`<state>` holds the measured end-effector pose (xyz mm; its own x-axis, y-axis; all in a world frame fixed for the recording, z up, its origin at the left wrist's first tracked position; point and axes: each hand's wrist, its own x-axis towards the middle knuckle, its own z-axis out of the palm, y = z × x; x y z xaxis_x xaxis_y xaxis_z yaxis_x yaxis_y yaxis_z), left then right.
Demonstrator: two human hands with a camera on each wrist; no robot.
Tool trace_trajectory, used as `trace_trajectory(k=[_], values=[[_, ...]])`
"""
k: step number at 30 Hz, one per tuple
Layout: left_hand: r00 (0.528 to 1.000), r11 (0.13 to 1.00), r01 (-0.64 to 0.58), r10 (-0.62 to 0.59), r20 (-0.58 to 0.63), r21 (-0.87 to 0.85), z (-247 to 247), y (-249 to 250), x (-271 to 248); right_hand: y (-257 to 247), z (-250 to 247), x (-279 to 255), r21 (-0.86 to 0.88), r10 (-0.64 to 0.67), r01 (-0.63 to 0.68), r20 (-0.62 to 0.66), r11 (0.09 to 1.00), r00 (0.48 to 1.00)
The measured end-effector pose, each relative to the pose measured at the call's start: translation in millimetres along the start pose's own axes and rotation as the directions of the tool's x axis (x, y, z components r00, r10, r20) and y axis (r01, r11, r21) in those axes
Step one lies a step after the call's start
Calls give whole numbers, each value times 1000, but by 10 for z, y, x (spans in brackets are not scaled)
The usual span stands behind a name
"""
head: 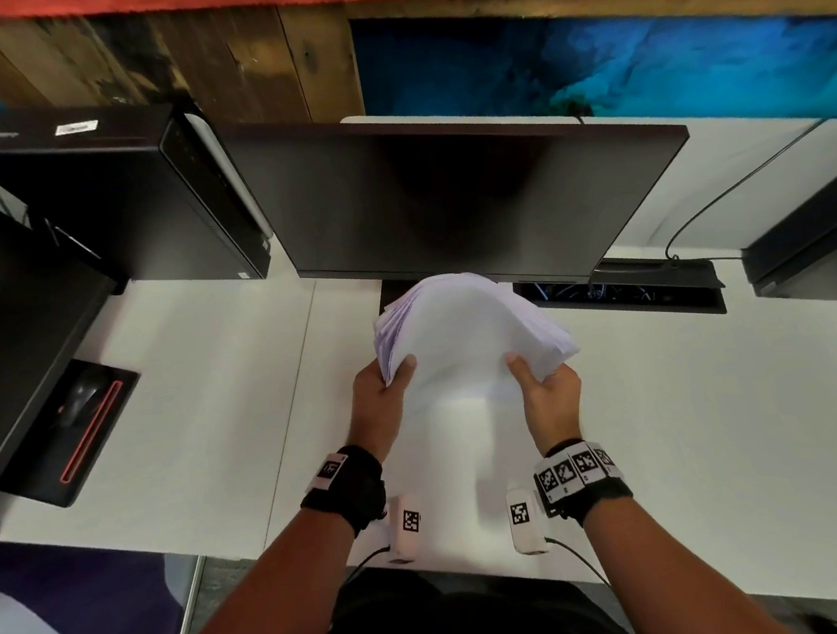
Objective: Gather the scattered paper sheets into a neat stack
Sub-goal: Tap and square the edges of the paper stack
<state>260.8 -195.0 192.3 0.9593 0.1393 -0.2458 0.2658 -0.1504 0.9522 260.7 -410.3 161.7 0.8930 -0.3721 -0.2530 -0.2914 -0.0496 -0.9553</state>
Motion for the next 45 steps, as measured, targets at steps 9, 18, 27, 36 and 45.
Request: trace_trajectory(k=[9, 18, 27, 36, 45], values=[[999, 1000, 4, -4, 37, 1, -208, 225, -78, 143, -152, 102, -55, -1, 6, 96, 998, 995], [915, 549, -403, 227, 333, 732, -297, 1567, 92, 41, -260, 267, -112, -22, 44, 195, 993, 981], [800, 3, -598, 63, 597, 801, 388, 1664, 293, 28, -255, 273, -73, -1, 15, 189, 997, 982], [883, 388, -469, 222, 414, 793, -170, 1598, 360, 269, -481, 284, 116, 244, -257, 112, 959, 963], [985, 999, -21, 26, 172, -31, -762, 788, 303, -443, -669, 428, 415, 42, -169, 296, 894, 954]])
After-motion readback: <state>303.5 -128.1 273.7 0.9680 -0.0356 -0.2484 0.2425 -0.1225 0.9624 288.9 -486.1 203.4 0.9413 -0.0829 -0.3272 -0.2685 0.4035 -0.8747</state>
